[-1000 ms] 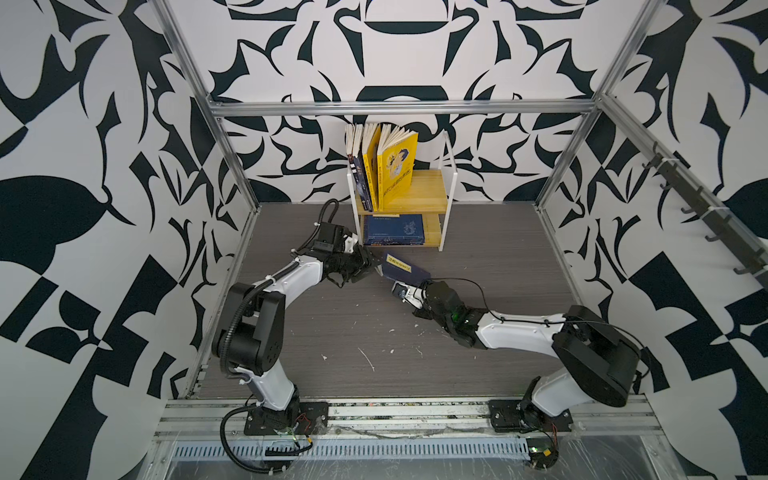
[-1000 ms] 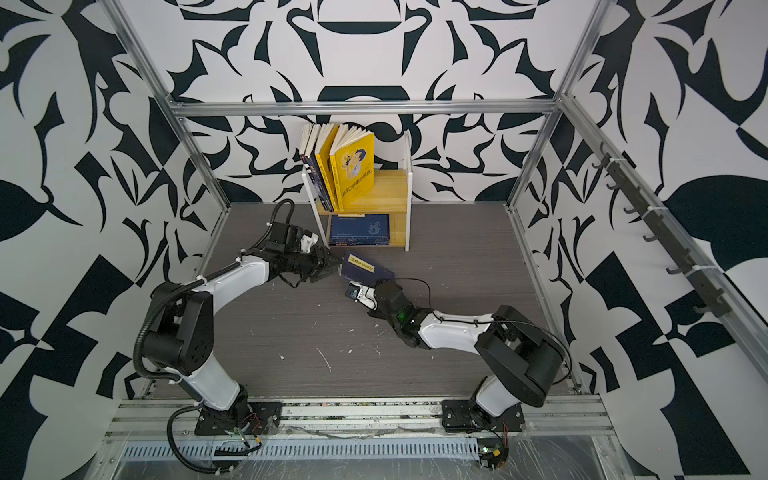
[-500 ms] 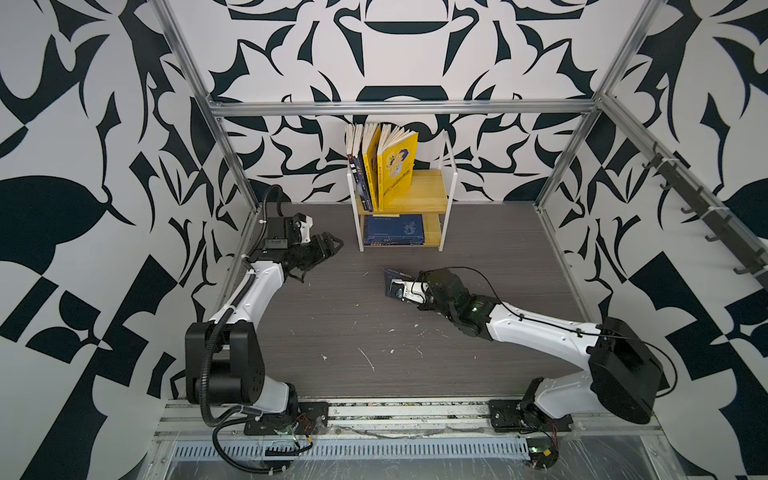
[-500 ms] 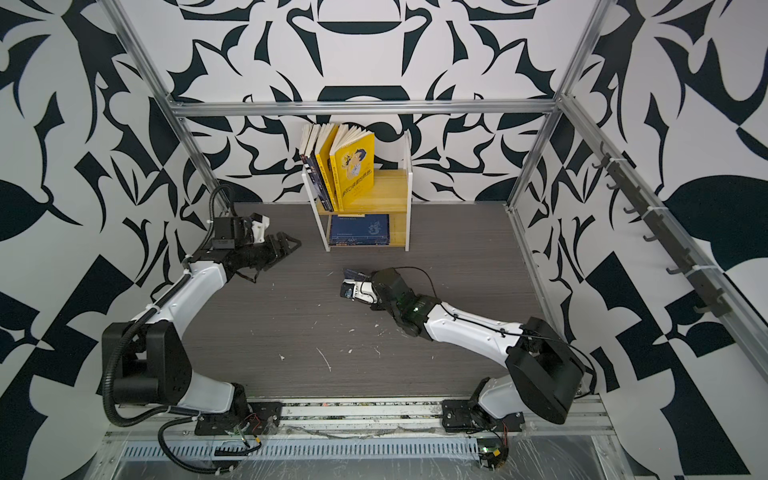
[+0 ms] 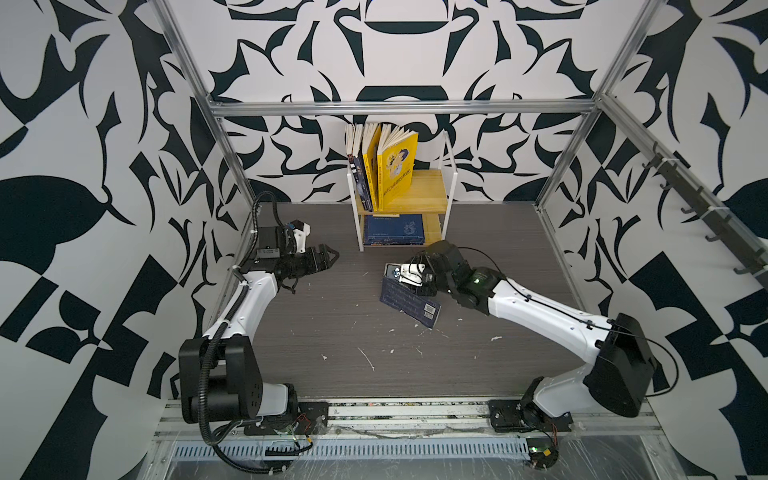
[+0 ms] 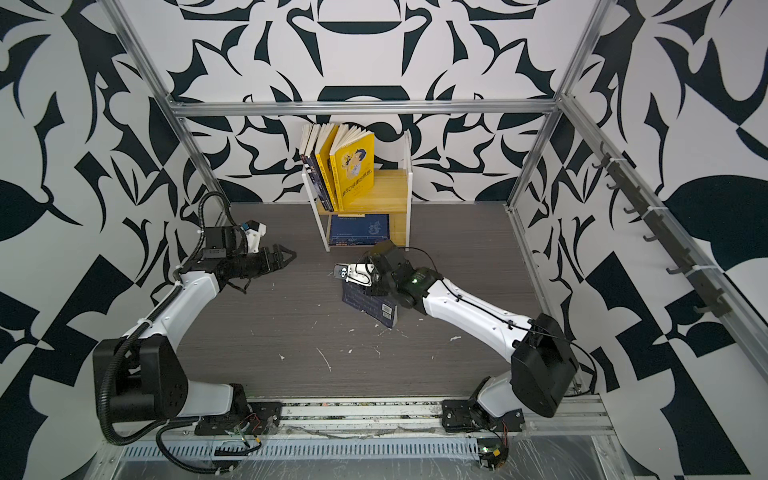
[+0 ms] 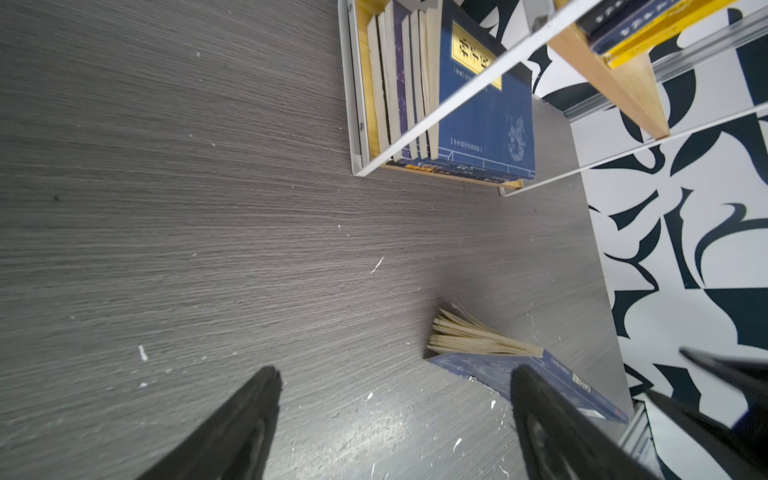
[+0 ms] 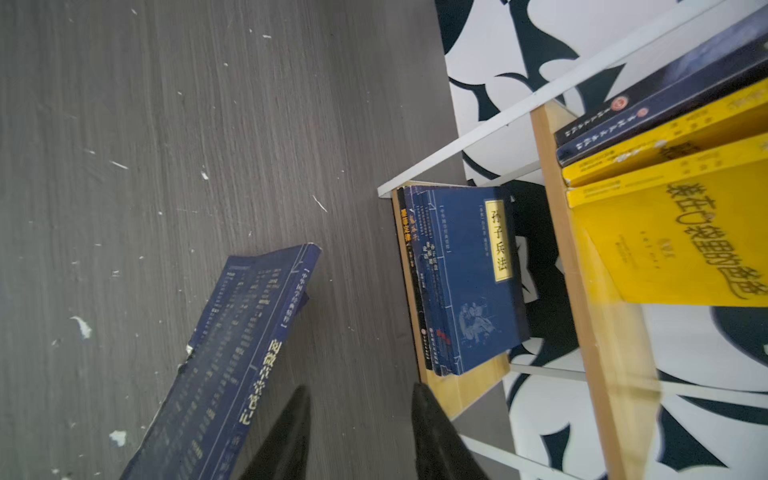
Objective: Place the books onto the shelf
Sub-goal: 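Lift the blue book upright and carry it to the shelf with the right gripper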
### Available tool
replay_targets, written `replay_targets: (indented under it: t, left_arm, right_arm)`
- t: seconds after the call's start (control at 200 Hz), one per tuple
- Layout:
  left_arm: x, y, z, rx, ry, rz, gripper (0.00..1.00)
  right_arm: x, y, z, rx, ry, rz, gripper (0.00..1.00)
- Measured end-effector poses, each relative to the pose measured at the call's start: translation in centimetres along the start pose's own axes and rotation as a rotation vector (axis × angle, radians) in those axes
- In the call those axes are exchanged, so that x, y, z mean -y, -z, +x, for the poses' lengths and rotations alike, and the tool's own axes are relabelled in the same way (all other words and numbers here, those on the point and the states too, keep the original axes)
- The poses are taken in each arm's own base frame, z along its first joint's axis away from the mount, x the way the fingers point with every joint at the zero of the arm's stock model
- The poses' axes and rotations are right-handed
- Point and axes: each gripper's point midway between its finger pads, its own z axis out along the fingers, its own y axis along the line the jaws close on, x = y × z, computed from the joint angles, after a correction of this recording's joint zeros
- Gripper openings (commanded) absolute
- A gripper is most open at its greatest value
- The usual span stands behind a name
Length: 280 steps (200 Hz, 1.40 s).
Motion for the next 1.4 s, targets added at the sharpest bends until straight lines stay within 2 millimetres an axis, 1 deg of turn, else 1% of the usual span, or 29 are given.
replay_targets:
  t: [0.06, 0.225, 0.32, 0.405, 0.49, 0.555, 0.585, 0.61, 0.63, 0.7, 0.75, 0.84, 1.01, 1.2, 1.275, 1.4]
  left_arm:
    - [0.1, 0.0, 0.0, 0.002, -0.003, 0.005, 0.91]
    - [0.0, -0.1, 0.2, -0.002, -0.006, 0.005, 0.92]
    - [-0.1, 0.0, 0.1, 0.001, -0.009, 0.003, 0.93]
    - [-0.2, 0.0, 0.0, 0.004, -0.012, 0.001, 0.93]
    - [-0.4, 0.1, -0.1, 0.007, -0.011, -0.002, 0.93]
    - [-0.6, 0.2, -0.2, 0.011, -0.009, -0.006, 0.93]
    - [-0.7, 0.3, -0.2, 0.013, -0.007, -0.009, 0.94]
    - [-0.8, 0.3, -0.3, 0.015, -0.006, -0.009, 0.94]
    - [-0.8, 0.4, -0.3, 0.017, -0.005, -0.011, 0.94]
    - [-1.0, 0.5, -0.5, 0.023, -0.002, -0.015, 0.94]
    - [-1.1, 0.6, -0.6, 0.028, 0.000, -0.017, 0.94]
    - [-1.3, 0.9, -0.8, 0.037, 0.002, -0.022, 0.94]
    - [-1.7, 1.3, -1.0, 0.050, 0.007, -0.029, 0.94]
    - [-2.3, 1.8, -1.2, 0.068, 0.016, -0.040, 0.94]
    - [-2.4, 2.0, -1.4, 0.075, 0.017, -0.044, 0.94]
    - [-2.4, 2.4, -1.6, 0.087, 0.016, -0.046, 0.94]
  right_arm:
    - [0.0, 0.1, 0.0, -0.005, -0.075, -0.037, 0.60]
    - [-1.6, 1.1, -1.0, -0.005, -0.229, -0.161, 0.61]
    - [-2.1, 0.8, -1.2, -0.034, -0.279, -0.208, 0.62]
    - [-2.9, -0.2, -0.3, -0.093, -0.306, -0.247, 0.61]
    - [-4.4, -1.6, 1.5, -0.182, -0.318, -0.293, 0.60]
    - [-5.7, -2.5, 3.0, -0.255, -0.322, -0.333, 0.54]
    - [-6.2, -2.9, 3.6, -0.287, -0.325, -0.349, 0.47]
    - [-6.5, -3.2, 4.1, -0.311, -0.329, -0.359, 0.40]
    - [-6.7, -3.4, 4.5, -0.327, -0.319, -0.367, 0.32]
    - [-7.3, -3.8, 5.4, -0.376, -0.315, -0.390, 0.00]
    - [-7.4, -3.8, 5.5, -0.393, -0.311, -0.399, 0.00]
    - [-6.8, -3.4, 5.1, -0.396, -0.285, -0.394, 0.00]
    - [-3.9, -2.3, 3.4, -0.338, -0.152, -0.328, 0.00]
    - [0.6, -0.6, 1.2, -0.206, 0.107, -0.125, 0.00]
    - [2.6, -0.8, 0.0, -0.156, 0.189, -0.026, 0.00]
    - [5.7, -1.8, -1.8, -0.100, 0.290, 0.128, 0.00]
